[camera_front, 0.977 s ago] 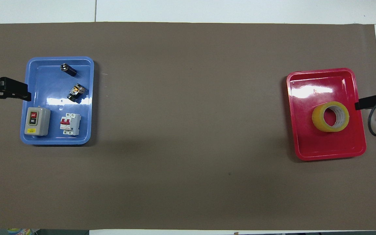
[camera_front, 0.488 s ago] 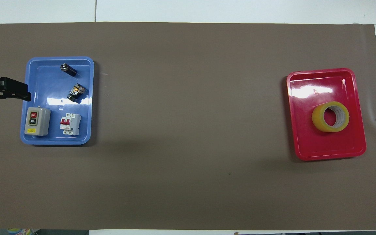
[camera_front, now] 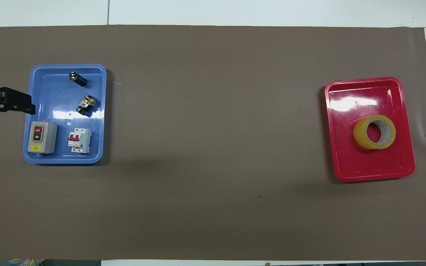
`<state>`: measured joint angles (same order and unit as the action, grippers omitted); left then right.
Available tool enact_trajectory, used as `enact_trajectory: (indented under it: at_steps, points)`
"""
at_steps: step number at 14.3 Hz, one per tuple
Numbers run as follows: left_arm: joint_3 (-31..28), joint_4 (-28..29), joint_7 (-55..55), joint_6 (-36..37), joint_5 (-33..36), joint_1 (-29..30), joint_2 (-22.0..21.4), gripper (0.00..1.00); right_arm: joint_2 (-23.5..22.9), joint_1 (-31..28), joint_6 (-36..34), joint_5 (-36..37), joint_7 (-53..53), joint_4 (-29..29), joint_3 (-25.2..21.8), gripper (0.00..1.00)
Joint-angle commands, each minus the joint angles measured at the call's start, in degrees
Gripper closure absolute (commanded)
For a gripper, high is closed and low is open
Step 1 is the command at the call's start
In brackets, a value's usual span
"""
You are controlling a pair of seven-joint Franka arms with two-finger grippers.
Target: Place and move tape with both arms
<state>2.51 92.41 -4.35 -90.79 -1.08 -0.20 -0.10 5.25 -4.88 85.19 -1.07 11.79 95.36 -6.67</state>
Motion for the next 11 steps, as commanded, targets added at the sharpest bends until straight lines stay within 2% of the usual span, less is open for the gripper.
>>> enact_trajectory:
  at_steps: [1,6,11]
  points:
    - [0.4,0.5,0.8,0.5,-0.8,0.7,-0.6,0.0,-0.1,-0.7,-0.4,-0.3,-0.3,-0.6,0.5,0.0]
    - [0.4,0.5,0.8,0.5,-0.8,0.7,-0.5,0.0,-0.6,0.2,0.2,3.7,-0.5,-2.7,1.0,0.0]
    - [0.4,0.5,0.8,0.5,-0.8,0.7,-0.6,0.0,-0.6,1.5,0.7,3.3,-0.6,-2.5,0.9,0.0]
